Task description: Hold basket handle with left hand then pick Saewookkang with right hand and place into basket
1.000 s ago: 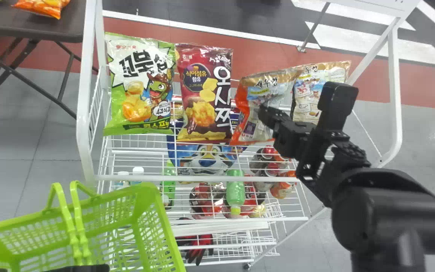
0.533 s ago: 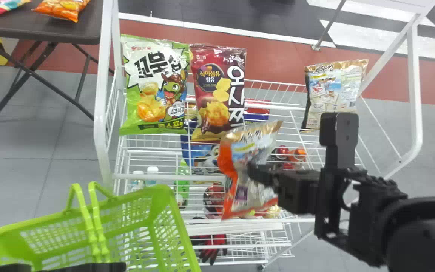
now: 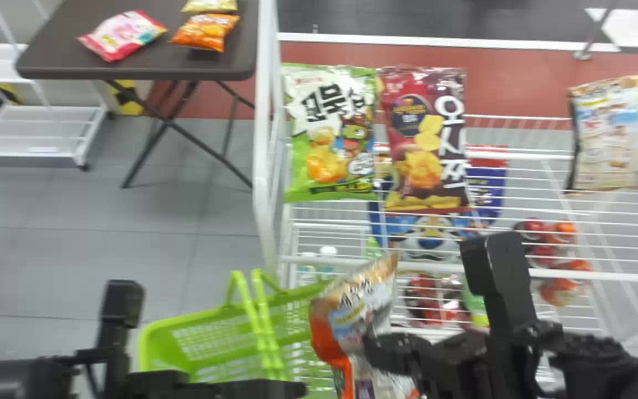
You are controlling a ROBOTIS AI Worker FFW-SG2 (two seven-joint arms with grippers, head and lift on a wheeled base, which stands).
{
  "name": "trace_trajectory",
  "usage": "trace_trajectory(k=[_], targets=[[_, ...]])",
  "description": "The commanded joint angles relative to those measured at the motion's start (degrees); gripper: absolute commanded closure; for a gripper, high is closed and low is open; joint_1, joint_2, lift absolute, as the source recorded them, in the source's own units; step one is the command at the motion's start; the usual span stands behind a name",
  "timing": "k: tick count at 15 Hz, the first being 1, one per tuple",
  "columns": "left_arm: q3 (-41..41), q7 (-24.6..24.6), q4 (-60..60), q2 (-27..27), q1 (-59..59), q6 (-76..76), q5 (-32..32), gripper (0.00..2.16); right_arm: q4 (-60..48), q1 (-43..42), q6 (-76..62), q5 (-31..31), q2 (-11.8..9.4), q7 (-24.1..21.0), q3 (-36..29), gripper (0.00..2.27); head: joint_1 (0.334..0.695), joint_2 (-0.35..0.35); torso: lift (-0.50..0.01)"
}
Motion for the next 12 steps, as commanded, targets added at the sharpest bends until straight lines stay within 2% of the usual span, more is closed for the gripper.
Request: trace_trajectory(k=[1, 3, 4, 5, 6, 7, 9, 11, 12], targets=[[-0.1, -0.57, 0.01, -0.13, 0.04, 1.83, 0.02, 2.16, 6.55, 0.73, -6.02, 0.87, -0.01, 0.42, 4.72, 2.24, 0.695, 0.087, -0.016], [-0.1, -0.57, 0.01, -0.13, 0.04, 1.83, 0.11, 2.16, 13.23, 0.82, -14.46, 0.95, -0.01, 2.01, 6.65, 2.22, 0.695, 0.176, -0.016], [-0.1, -0.57, -0.07, -0.04, 0.21, 1.83, 0.11, 2.16, 15.95, 0.91, -18.33, 1.13, -0.01, 3.06, 7.09, 2.02, 0.695, 0.205, -0.016], [-0.1, -0.57, -0.07, 0.05, 0.39, 1.83, 0.11, 2.16, 17.36, 1.09, -19.38, 2.01, -0.09, 4.03, 7.27, 1.53, 0.695, 0.231, -0.016], [0.07, -0.57, -0.16, 0.14, 0.65, 1.83, 0.11, 2.16, 17.88, 1.88, -21.14, 4.38, -0.18, 4.91, 7.62, 0.49, 0.695, 0.25, -0.016], [0.16, -0.57, -0.25, 0.23, 0.65, 1.83, 0.37, 2.16, 18.15, 2.76, -24.83, 6.67, -0.8, 5.08, 7.8, 0.0, 0.695, 0.261, -0.016], [0.16, -0.57, -0.16, 0.14, 0.65, 1.83, 0.46, 2.16, 18.15, 5.22, -35.38, 9.13, -1.94, 5.35, 6.65, 0.0, 0.695, 0.25, -0.016], [-0.1, -0.57, -0.16, -0.04, 0.65, 1.83, 0.46, 2.16, 18.41, 7.06, -42.41, 10.27, -1.94, 6.14, 3.4, 0.03, 0.695, 0.215, -0.016], [-0.1, -0.57, -0.07, -0.13, 0.65, 1.83, 0.46, 2.16, 19.2, 8.56, -50.67, 10.36, -1.85, 6.93, 1.03, 0.04, 0.695, 0.188, -0.016]])
